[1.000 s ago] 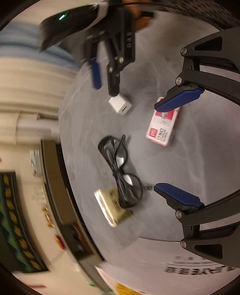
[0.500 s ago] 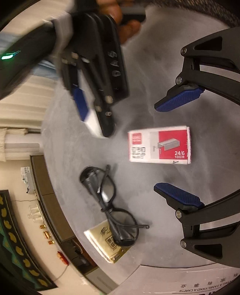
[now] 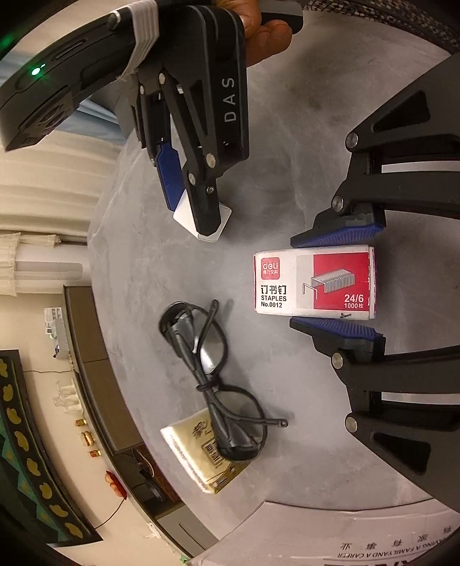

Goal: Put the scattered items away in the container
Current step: 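Grasp the white charger with the right tool while the left tool grasps the red-white staples box, then carry the charger and staples box over the white box with both tools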

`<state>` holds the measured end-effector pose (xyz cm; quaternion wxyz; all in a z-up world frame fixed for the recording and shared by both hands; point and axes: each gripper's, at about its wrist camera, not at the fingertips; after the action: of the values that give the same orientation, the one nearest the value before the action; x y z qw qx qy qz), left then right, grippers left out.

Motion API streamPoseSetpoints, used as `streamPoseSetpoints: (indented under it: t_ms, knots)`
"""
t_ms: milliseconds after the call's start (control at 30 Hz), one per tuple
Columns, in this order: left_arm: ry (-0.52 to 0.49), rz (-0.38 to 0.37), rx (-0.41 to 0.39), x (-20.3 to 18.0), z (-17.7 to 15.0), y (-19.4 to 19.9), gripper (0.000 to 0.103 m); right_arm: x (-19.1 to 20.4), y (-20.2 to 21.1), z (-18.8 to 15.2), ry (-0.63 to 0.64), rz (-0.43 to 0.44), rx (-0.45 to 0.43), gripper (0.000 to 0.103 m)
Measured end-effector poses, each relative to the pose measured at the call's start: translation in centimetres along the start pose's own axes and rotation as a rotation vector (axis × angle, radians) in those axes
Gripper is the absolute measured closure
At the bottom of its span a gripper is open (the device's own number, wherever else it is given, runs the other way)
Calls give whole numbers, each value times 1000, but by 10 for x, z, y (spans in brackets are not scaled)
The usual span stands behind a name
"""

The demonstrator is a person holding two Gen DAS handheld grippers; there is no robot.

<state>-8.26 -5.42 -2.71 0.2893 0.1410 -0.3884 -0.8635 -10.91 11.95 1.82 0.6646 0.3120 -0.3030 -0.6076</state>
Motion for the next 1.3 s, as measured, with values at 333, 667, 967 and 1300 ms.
streamPoseSetpoints:
  t_ms: [333, 667, 967, 1300]
  knots:
    - [72, 5, -70, 17, 10, 31, 64, 10, 20, -8, -10, 6, -25, 60]
    - [94, 22, -124, 21, 14, 68, 64, 41, 42, -2, 18, 28, -59, 60]
    - [116, 48, -178, 29, 16, 105, 64, 72, 73, 16, 26, 53, -133, 60]
    - [133, 82, -238, 39, 8, 153, 64, 106, 93, 26, 57, 63, -169, 60]
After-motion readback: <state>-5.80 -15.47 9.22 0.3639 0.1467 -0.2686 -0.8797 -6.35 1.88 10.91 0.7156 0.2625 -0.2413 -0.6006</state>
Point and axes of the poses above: each gripper's, at about its wrist camera, not at the fingertips, and y roughly against the way its jaws point, x to its left, z to its top, and after that the axes turned 3 degrees about -x, right-handed
